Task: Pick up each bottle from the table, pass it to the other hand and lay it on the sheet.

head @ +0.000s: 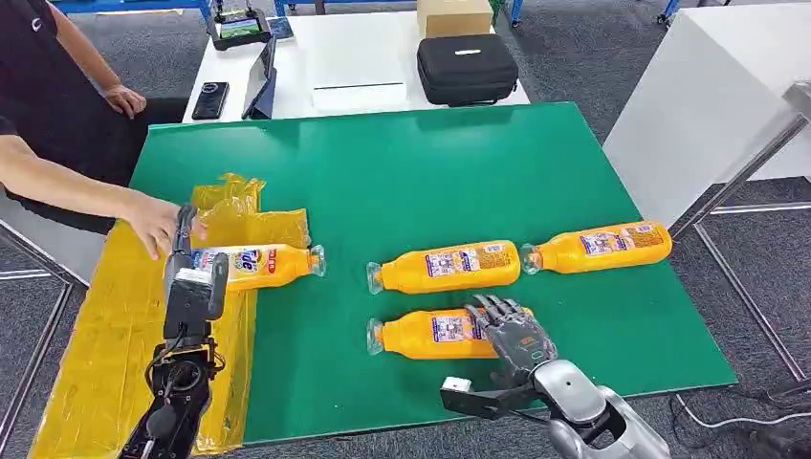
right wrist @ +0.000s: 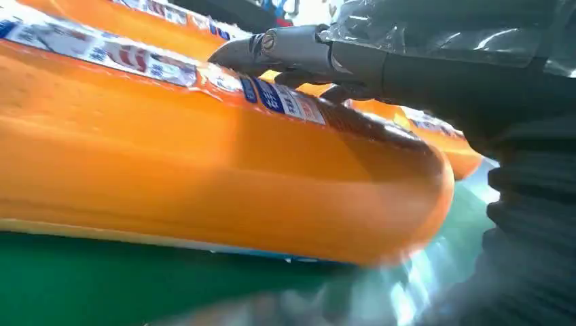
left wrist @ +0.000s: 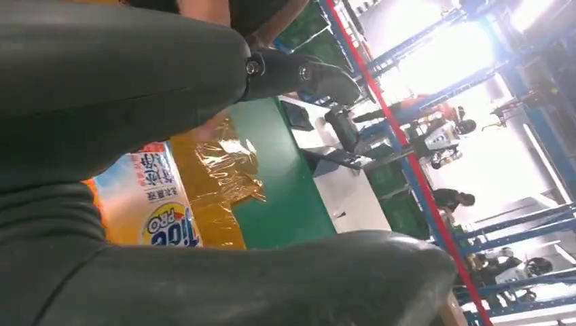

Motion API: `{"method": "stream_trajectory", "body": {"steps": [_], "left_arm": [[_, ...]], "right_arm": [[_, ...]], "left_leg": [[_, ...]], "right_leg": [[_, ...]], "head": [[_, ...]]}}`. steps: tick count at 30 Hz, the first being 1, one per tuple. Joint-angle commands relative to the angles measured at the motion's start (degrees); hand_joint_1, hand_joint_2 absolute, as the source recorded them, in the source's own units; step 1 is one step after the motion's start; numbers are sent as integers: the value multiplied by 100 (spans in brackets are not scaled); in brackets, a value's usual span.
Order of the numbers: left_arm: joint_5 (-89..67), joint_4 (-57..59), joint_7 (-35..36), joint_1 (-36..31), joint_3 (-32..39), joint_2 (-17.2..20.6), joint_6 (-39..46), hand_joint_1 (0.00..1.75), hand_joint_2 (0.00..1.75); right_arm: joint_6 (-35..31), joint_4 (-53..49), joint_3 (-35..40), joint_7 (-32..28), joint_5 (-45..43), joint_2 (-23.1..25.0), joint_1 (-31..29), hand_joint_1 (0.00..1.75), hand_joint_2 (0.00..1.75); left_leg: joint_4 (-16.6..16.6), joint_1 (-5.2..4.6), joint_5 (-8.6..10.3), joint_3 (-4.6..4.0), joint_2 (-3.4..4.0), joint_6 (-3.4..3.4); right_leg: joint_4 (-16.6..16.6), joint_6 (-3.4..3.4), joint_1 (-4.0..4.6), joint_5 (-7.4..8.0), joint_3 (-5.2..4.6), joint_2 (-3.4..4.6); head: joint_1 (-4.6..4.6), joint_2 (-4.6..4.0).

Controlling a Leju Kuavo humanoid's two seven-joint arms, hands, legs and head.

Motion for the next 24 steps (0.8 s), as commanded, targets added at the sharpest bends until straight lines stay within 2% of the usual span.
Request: {"method": "stream_trajectory", "body": {"steps": [1,3,4,9,12,24], "left_arm": [[37,121,38,-188,131,-56,-36,0,0],[65,138,49,-258,142,-64,-41,0,0],[75,130,59,-279,151,-71,-40,0,0],[82,103,76,-291,165,-82,-43,0,0],[75,36,85,-253,185,-92,-42,0,0],[108,33,284,-411,212,-144,-142,0,0]], "right_arm": [[252,397,21,30,-31,-59,386,0,175],[387,583,83,72,17,-7,327,0,175],[413,712,86,65,9,44,306,175,175],[442,942,100,29,-30,130,275,175,175],[440,1068,87,-10,-87,186,278,175,175],[524,1631,249,-81,-45,427,245,175,175]], "left_leg": [[-6,2,-5,24,-12,-8],[-5,1,-6,28,-12,-9],[-2,4,-6,21,-13,-8],[-4,6,-27,45,6,-20],[-11,5,-36,68,-1,-34],[-8,13,-53,141,5,-29]], "right_leg": [[-9,-1,5,-13,31,-31],[-8,2,4,-17,26,-30],[-7,2,6,-15,4,-23],[-12,-12,8,-27,-2,-7],[-19,-13,8,-34,22,-30],[-21,-29,15,-55,90,-22]], "head": [[-2,0],[-2,0],[-2,0],[-2,0],[0,0],[0,0]]}}
